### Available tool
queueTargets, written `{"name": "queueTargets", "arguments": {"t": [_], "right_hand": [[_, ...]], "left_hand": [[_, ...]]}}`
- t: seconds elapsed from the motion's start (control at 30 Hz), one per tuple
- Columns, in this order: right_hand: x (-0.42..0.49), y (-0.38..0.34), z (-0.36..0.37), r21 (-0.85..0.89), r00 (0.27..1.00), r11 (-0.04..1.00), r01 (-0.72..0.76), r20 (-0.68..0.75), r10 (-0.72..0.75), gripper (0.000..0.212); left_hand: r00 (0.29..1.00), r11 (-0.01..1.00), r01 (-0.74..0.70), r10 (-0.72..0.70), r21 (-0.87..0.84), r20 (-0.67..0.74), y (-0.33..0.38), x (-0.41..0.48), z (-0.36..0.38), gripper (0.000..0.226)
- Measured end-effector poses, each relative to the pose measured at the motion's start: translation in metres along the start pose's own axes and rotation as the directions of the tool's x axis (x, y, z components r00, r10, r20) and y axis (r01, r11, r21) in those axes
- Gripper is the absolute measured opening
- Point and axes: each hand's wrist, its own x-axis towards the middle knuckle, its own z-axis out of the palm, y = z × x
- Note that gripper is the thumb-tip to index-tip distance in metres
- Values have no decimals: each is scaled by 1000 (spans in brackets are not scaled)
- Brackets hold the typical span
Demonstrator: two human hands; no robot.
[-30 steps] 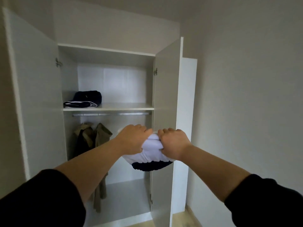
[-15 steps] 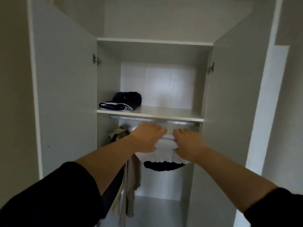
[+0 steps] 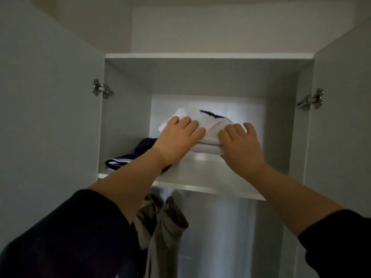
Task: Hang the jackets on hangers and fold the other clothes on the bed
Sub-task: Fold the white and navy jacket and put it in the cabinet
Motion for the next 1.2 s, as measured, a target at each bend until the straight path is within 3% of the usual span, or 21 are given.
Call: {"name": "queueTargets", "arguments": {"t": [0.07,0.1,0.17,0.23,0.3,0.37,0.5,0.7,0.8,0.9,1.0,1.07,1.13,1.17,1.2], "right_hand": [[-10,8,44,-7,996,1000,18,-93,-19,26],[-18,6,66,-1,998,999,32,-54,-32,29],[-44,-7,118,60,983,995,83,160,-92,41],[-64,-24,163,179,898,980,90,412,-158,49],[-70,-34,197,268,830,963,42,527,-183,43],[-63,-33,232,269,815,963,-7,559,-150,38],[-20,-26,277,303,891,952,48,417,-178,61],[81,-43,307,204,993,976,79,68,-94,47],[121,-81,309,190,993,976,108,22,-115,52],[142,-131,312,216,986,967,135,62,-152,51],[140,-185,309,313,977,946,86,160,-142,41],[129,-218,312,438,926,899,31,327,-191,40],[121,-240,318,510,845,860,-13,466,-264,46],[121,-246,319,514,838,858,-25,478,-262,48],[124,-248,319,510,848,860,-25,466,-252,49]], "left_hand": [[994,1000,17,-17,0,-111,3,-3,45,36],[995,1000,7,-7,-5,-100,10,-9,70,38],[998,997,-64,65,-34,21,31,-29,123,46],[971,984,-160,172,-83,168,49,-48,169,55],[943,975,-182,209,-125,261,52,-57,203,64],[931,972,-158,205,-173,302,41,-55,229,68],[932,973,-149,198,-175,305,-6,-35,267,62],[990,993,-75,64,93,125,-103,-20,267,34],[992,960,-82,52,269,116,-147,-46,257,43],[984,929,-2,-63,369,164,-173,-83,253,30],[923,939,-15,-119,344,367,-172,-128,257,26],[834,954,-19,-149,298,531,-164,-164,266,19],[702,970,91,-225,227,675,-161,-191,275,30],[640,960,178,-280,216,716,-161,-200,276,37],[630,949,227,-314,217,711,-162,-206,280,39]]}}
